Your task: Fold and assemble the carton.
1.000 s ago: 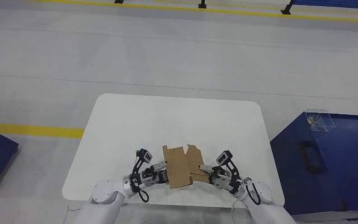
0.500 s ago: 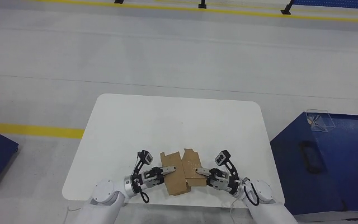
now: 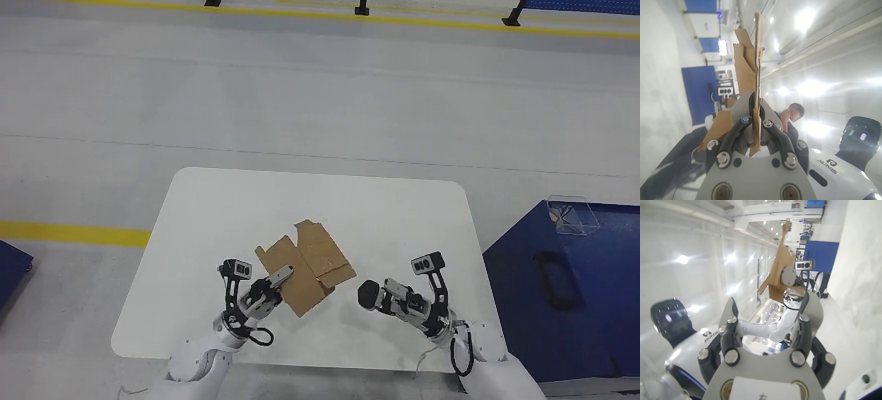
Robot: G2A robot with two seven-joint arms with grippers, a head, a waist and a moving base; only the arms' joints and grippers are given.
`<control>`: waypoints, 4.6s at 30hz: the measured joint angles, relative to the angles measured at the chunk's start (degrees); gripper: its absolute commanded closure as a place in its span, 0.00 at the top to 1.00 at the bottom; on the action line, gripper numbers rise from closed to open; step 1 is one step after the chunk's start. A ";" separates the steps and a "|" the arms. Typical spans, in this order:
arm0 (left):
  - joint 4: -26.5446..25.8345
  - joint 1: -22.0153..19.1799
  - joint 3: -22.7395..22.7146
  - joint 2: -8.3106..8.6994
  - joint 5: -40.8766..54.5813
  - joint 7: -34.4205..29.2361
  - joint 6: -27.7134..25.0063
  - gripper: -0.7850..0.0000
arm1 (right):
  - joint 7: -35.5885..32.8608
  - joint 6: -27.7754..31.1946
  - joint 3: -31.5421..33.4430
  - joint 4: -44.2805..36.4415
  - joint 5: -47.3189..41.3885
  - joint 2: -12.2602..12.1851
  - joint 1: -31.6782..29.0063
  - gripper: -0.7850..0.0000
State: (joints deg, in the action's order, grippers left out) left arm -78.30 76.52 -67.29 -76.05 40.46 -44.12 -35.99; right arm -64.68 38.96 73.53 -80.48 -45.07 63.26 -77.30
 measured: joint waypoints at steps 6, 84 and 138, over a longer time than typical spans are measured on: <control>4.05 -2.31 6.41 -2.17 12.57 -0.05 2.52 0.00 | 10.21 15.64 4.46 -6.16 26.37 -0.70 -4.04 1.00; 5.08 -4.64 -4.97 1.06 -1.15 -21.38 22.08 1.00 | 0.72 -14.32 7.59 -33.57 46.83 -6.81 -12.30 0.00; 5.60 -5.07 -4.67 1.77 -1.13 -23.88 24.31 1.00 | 4.45 -14.42 9.10 -33.90 45.93 -7.58 -13.89 0.00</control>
State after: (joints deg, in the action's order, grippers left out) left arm -72.69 71.44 -71.95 -74.28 39.33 -68.00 -11.68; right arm -60.24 24.54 82.62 -114.38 0.87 55.68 -91.19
